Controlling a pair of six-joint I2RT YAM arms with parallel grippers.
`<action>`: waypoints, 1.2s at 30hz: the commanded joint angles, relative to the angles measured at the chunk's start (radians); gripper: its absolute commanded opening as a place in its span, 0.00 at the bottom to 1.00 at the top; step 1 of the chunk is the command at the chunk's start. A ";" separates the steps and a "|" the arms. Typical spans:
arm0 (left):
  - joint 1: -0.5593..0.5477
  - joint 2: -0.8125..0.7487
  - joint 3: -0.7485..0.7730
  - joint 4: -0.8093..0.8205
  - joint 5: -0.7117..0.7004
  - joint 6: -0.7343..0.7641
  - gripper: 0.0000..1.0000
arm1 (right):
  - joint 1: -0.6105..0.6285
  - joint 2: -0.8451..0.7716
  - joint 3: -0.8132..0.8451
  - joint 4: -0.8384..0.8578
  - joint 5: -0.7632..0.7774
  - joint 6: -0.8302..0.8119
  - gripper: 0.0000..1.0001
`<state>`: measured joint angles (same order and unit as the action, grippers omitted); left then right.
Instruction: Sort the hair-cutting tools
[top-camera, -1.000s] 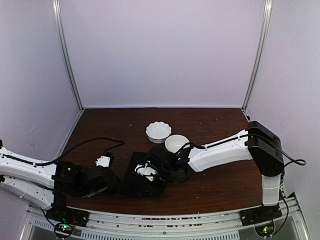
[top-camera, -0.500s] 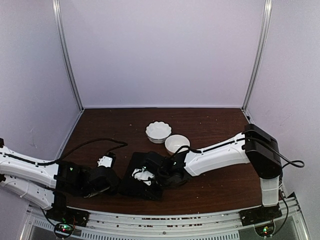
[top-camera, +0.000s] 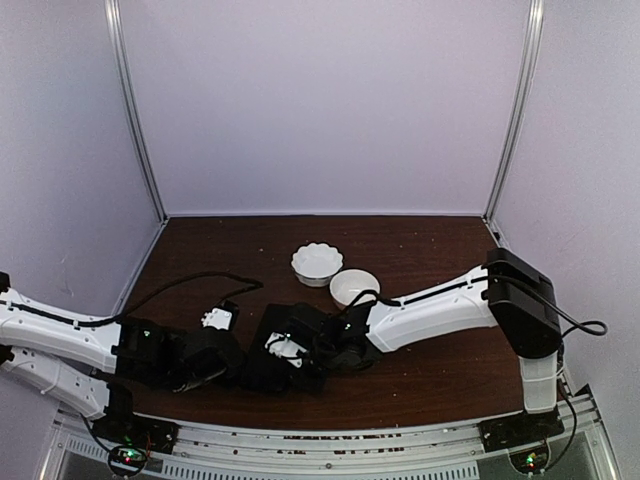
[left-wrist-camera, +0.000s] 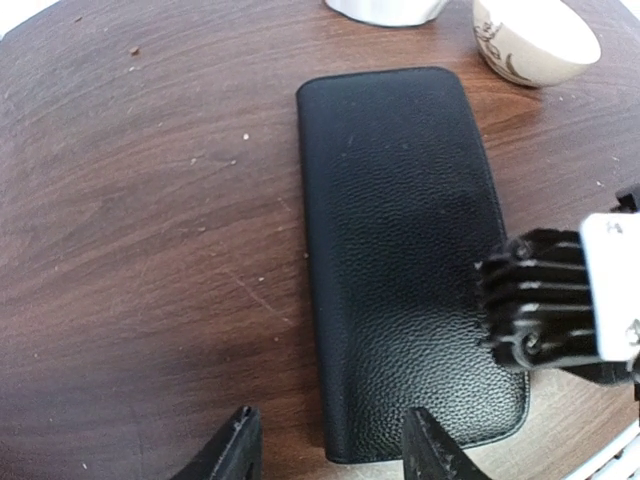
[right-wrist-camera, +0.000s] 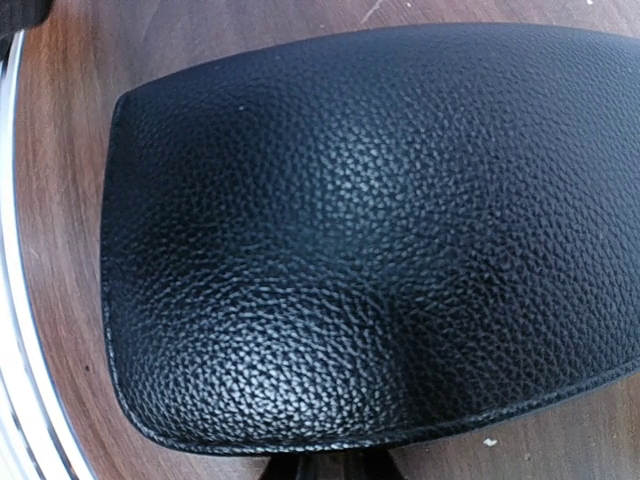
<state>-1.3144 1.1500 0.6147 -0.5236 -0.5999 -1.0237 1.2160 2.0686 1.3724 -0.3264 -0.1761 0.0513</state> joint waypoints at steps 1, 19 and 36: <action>0.004 0.014 0.041 0.024 0.035 0.088 0.50 | -0.014 -0.024 -0.035 -0.040 -0.011 -0.020 0.03; -0.367 0.300 0.185 0.081 -0.096 0.572 0.45 | -0.063 -0.085 -0.104 -0.003 -0.205 -0.106 0.00; -0.360 0.582 0.348 -0.088 -0.283 0.509 0.46 | -0.073 -0.058 -0.090 -0.020 -0.260 -0.116 0.00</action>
<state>-1.6875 1.7329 0.9432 -0.5575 -0.8055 -0.4706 1.1435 1.9911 1.2594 -0.3229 -0.3973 -0.0540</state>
